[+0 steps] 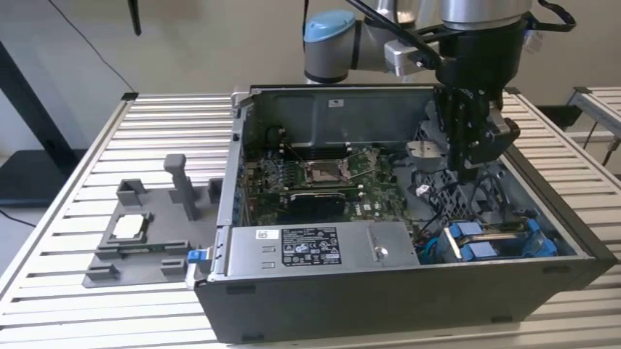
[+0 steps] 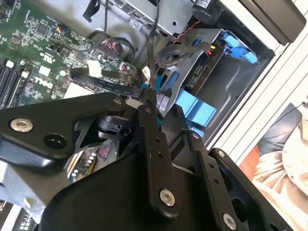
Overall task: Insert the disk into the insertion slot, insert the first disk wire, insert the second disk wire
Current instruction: 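Insert the second disk wire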
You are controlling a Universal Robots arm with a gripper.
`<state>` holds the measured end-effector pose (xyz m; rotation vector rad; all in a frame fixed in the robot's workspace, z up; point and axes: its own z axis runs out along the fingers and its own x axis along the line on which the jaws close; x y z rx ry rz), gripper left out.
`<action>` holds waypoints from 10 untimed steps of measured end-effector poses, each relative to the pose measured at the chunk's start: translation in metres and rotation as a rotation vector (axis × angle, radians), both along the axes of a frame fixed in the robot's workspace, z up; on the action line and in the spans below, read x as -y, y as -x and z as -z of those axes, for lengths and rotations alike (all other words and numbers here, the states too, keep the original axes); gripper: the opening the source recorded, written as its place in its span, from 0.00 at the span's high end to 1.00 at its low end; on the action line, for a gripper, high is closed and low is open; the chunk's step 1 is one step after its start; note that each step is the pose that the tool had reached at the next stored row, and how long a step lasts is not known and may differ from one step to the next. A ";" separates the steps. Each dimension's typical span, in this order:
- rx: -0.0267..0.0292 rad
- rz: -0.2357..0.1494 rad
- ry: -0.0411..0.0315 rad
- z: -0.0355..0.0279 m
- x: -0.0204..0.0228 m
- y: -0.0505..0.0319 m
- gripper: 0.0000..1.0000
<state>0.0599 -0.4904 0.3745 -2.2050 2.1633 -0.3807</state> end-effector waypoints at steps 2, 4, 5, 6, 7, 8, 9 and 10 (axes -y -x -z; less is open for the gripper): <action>0.0000 0.000 0.0006 0.0000 0.0000 0.0000 0.69; 0.0001 0.000 0.0006 0.0001 0.0000 0.0000 0.82; 0.0001 0.000 0.0006 0.0001 0.0000 0.0000 0.82; 0.0001 0.000 0.0005 0.0001 0.0000 0.0000 0.82; 0.0001 0.000 0.0006 0.0001 0.0000 0.0000 0.82; 0.0001 0.000 0.0006 0.0001 0.0000 0.0000 0.82; 0.0001 0.000 0.0008 0.0001 0.0000 0.0000 0.82; 0.0001 0.000 0.0008 0.0001 0.0000 0.0000 0.84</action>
